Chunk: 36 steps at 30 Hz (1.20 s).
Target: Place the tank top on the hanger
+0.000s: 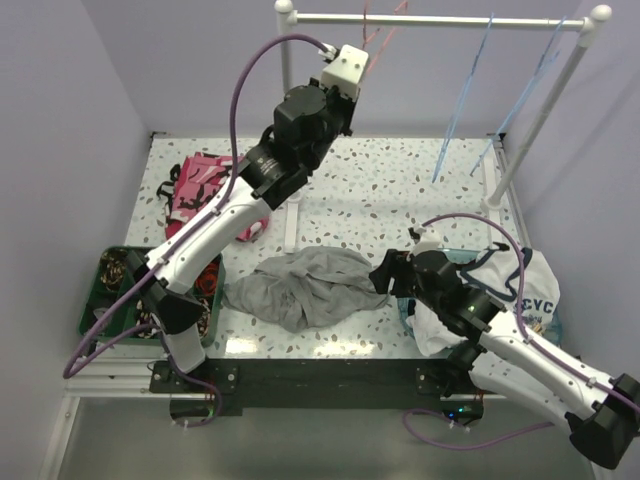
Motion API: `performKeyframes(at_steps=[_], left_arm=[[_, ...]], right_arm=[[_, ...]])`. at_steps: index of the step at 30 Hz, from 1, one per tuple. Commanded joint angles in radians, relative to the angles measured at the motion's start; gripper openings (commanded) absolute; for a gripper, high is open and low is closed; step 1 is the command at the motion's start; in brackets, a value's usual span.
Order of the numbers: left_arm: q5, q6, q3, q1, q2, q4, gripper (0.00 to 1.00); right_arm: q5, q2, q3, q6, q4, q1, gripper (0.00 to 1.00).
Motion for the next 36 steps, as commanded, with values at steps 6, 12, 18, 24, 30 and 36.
performKeyframes(at_steps=[6,12,18,24,30,36], left_arm=[[0.067,-0.079,-0.361,-0.013,-0.303,0.033,0.0],[0.148,-0.222,-0.769,-0.028,-0.642,-0.04,0.0],[0.204,-0.312,-0.954,-0.036,-0.889,-0.214,0.0],[0.228,-0.4,-1.069,-0.039,-1.063,-0.363,0.0],[0.254,-0.443,-1.141,-0.039,-1.12,-0.422,0.0],[0.253,-0.438,-1.11,-0.039,-1.121,-0.47,0.0]], right_arm=[[0.014,0.015,-0.004,-0.066,0.017,0.0,0.66],[-0.031,0.087,-0.006,-0.13,0.054,0.012,0.65],[0.01,0.179,0.006,-0.193,0.069,0.052,0.63],[0.041,0.292,0.054,-0.244,0.071,0.121,0.54],[0.112,0.38,0.098,-0.275,0.086,0.193,0.5],[0.164,0.482,0.145,-0.332,0.149,0.224,0.5]])
